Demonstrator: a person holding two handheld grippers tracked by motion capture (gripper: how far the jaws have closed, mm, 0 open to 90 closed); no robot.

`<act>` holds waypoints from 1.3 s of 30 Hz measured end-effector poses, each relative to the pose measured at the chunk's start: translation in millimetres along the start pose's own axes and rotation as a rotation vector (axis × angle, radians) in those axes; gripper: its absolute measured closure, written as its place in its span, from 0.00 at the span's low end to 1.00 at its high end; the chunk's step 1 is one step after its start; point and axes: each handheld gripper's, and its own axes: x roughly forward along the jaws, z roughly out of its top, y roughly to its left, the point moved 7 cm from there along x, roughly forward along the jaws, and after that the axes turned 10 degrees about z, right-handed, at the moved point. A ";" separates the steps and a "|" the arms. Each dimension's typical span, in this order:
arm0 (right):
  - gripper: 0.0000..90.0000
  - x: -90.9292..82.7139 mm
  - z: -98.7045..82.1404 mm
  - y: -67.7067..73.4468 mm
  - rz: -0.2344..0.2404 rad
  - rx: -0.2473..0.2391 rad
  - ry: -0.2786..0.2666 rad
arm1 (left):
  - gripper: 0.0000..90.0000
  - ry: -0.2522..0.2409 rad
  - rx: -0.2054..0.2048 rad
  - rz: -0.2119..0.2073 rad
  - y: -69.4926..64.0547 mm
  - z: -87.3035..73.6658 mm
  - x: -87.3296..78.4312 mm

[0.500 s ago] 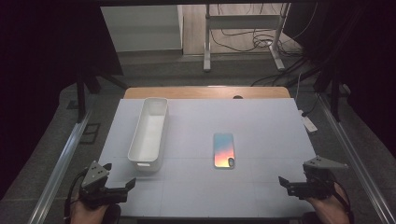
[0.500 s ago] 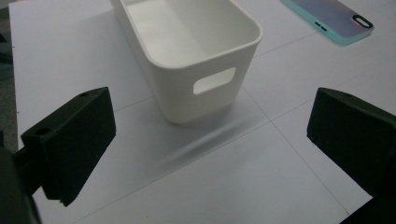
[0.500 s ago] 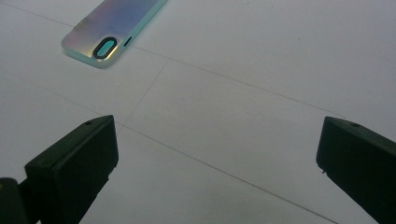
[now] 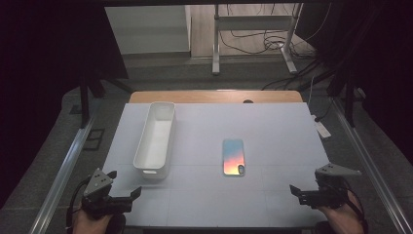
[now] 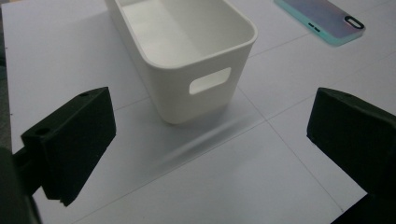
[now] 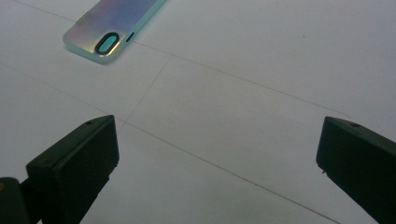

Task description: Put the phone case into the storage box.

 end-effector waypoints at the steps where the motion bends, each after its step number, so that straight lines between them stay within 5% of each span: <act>1: 0.00 0.0 -0.2 0.0 0.002 0.001 0.004 | 0.02 0.000 -0.002 -0.001 0.1 0.0 0.0; 29: 0.00 12.6 8.4 4.6 0.084 -0.063 0.075 | 0.02 0.001 0.000 -0.004 0.1 -0.1 0.0; 39: 0.00 16.3 17.1 7.8 0.109 -0.069 0.058 | 0.02 0.003 0.010 -0.002 -0.7 -0.2 0.3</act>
